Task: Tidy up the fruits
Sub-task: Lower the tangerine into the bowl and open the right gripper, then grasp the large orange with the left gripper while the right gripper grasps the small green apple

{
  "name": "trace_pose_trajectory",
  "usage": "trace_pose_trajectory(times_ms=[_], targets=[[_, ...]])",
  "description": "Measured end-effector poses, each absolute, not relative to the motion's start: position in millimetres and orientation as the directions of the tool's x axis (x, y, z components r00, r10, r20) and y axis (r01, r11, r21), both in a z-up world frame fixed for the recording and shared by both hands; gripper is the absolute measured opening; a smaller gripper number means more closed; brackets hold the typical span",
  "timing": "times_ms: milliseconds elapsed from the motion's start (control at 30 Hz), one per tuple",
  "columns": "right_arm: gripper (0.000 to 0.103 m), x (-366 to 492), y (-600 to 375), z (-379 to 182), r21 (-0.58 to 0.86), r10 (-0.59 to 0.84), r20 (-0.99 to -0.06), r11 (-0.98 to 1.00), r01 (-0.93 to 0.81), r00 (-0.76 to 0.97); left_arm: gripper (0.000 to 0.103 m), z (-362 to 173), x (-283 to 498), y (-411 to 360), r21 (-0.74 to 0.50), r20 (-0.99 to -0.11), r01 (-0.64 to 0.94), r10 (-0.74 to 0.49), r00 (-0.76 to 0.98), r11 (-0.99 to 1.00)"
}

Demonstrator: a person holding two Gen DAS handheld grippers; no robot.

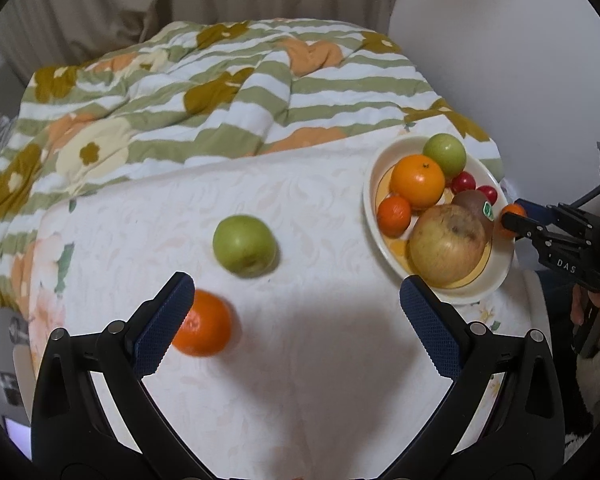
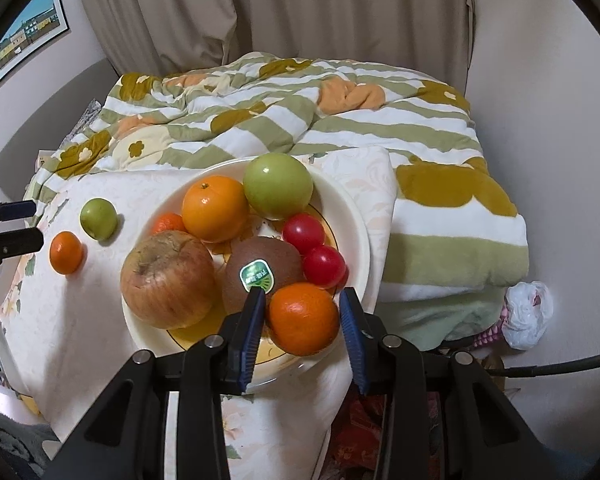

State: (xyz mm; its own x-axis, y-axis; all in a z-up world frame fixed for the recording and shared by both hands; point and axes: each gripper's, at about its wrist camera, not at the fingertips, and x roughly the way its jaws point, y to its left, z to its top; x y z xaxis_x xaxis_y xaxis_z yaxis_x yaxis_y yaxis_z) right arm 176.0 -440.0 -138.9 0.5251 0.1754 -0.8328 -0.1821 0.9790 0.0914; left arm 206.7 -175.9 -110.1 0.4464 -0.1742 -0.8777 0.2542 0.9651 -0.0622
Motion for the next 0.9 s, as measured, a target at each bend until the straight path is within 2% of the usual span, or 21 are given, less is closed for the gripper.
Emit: trace_pose_trajectory(times_ms=[33,100,167,200,300,667,900], targets=[[0.048,175.0,-440.5,-138.7,0.09,0.174,-0.829,0.98,-0.18,0.532,0.103,-111.1,204.6,-174.7,-0.063,-0.878,0.251,-0.173,0.447,0.966],[0.071,173.2,-441.9,-137.4,0.094,0.178,-0.821,0.979,-0.179,0.542,0.103,-112.5,199.4,-172.5,-0.061,-0.878,0.242,-0.167,0.448,0.968],[0.089,170.6,-442.9,-135.4,0.097,0.177,-0.813,0.98,-0.172,0.554,0.103,-111.9,193.8,-170.3,-0.063,-0.876,0.239,-0.168,0.452,0.969],[0.094,168.5,-443.6,-132.9,0.102,0.18,-0.807,0.981,-0.167,0.562,0.103,-111.1,191.9,-169.2,-0.065,-0.875,0.238,-0.17,0.454,0.969],[0.101,164.9,-444.3,-126.3,0.103,0.175,-0.798,0.982,-0.155,0.576,0.103,-107.2,186.9,-167.4,-0.066,-0.868,0.235,-0.172,0.466,0.97],[0.102,152.9,-432.3,-88.0,0.102,0.181,-0.768,0.982,-0.161,0.614,0.103,-81.0,166.5,-148.3,-0.06,-0.828,0.198,-0.16,0.537,0.978],[0.103,147.8,-405.4,-55.0,0.114,0.211,-0.754,0.975,-0.192,0.622,0.103,-62.4,150.3,-125.1,-0.025,-0.806,0.142,-0.104,0.582,0.989]])
